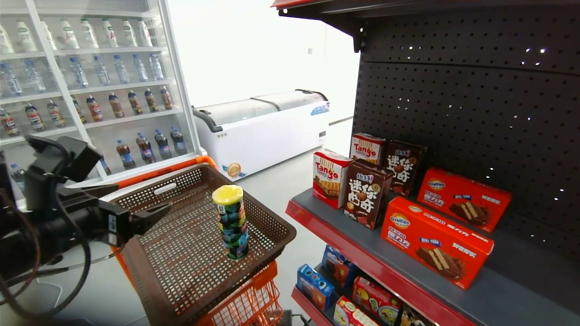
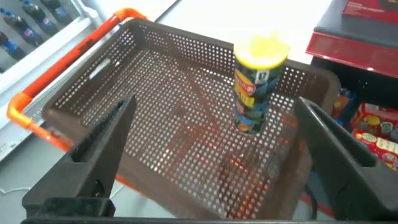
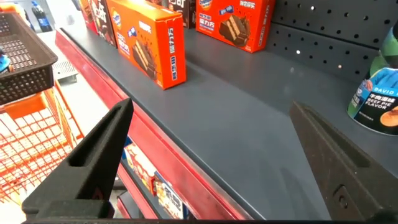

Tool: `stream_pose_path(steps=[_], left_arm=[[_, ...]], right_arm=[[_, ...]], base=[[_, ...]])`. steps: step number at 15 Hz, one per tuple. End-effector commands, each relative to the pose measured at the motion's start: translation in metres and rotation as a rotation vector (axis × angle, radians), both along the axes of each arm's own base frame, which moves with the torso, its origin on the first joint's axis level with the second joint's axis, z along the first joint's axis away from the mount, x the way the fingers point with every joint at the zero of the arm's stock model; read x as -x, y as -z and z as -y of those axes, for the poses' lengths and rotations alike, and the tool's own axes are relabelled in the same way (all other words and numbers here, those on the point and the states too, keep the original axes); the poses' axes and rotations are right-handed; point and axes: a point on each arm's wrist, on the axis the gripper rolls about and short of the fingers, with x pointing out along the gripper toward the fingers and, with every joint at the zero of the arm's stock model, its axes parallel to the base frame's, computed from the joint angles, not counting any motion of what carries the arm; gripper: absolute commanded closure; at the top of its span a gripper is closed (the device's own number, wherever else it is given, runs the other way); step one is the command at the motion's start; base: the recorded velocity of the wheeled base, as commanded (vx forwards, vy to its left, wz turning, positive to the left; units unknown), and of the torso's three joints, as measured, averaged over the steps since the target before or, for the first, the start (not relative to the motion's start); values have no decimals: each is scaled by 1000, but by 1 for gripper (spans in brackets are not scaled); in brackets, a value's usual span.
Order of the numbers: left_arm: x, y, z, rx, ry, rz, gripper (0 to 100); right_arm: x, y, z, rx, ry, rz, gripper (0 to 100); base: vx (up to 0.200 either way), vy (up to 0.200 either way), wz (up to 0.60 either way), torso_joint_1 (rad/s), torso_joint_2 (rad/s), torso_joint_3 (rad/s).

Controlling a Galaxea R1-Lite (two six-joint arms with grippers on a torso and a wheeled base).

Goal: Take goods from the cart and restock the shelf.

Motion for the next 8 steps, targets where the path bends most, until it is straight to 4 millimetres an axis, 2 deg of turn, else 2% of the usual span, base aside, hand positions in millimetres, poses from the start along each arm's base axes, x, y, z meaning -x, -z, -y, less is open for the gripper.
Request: stream_pose_path(steps=[1,4,8], left_arm=[[-41,38,13,-7,38,-89,0],[-58,64,37,-20,117,-131,0],[-69,86,49,-24,150,-163,0]], right_arm=[[0,0,0,2,0,0,0],[0,0,0,0,0,0,0],[0,0,0,2,0,0,0]], base=[[0,0,0,0,0,0],[0,0,0,0,0,0],[0,0,0,0,0,0]])
